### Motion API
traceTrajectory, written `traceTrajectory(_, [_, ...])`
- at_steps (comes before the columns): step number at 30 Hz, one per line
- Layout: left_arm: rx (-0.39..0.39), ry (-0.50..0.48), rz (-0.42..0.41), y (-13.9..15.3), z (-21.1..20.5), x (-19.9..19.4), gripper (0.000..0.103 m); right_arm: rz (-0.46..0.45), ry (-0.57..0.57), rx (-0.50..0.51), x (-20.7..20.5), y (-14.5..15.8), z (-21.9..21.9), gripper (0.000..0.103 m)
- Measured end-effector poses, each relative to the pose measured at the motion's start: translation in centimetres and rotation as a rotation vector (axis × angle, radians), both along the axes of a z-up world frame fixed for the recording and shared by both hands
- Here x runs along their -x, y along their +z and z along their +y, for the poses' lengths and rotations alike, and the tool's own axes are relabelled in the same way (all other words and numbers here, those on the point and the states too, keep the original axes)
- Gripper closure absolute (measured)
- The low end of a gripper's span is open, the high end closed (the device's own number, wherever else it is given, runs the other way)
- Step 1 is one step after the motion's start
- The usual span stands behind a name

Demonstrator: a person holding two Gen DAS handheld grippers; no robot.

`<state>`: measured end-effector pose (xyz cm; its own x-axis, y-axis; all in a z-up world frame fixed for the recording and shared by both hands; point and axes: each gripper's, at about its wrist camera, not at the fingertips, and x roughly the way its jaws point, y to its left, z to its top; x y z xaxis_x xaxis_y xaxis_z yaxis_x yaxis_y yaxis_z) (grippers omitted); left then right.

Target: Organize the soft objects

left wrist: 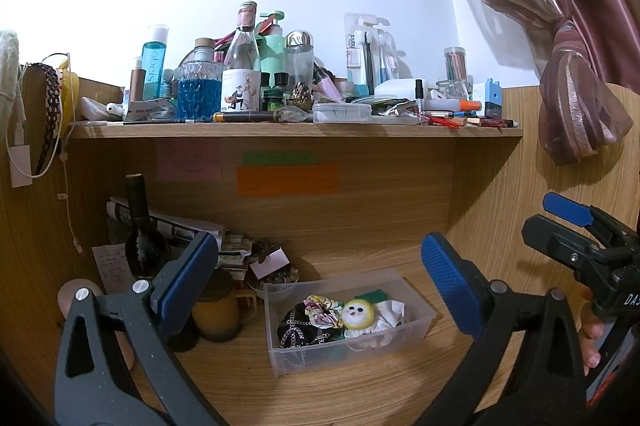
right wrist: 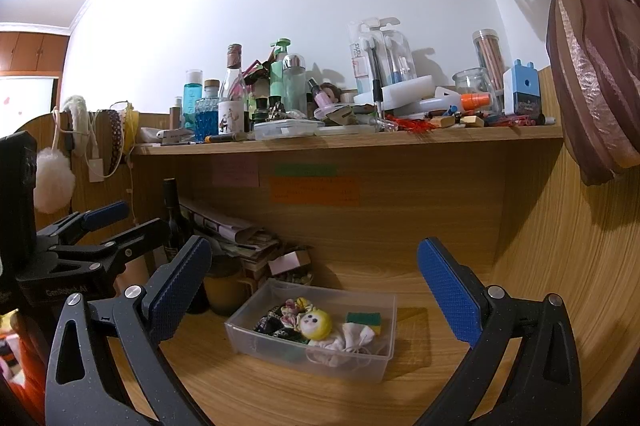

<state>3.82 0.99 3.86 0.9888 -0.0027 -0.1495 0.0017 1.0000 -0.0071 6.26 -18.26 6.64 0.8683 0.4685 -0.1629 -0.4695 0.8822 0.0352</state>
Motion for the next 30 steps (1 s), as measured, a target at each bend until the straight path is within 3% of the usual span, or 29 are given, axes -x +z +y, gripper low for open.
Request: traceTrajectory(30, [0.011, 0.015, 0.010, 0.0, -1.0, 0.0, 0.000, 0.007, -0.003, 0.002, 0.2, -0.2, 0.8, 0.000])
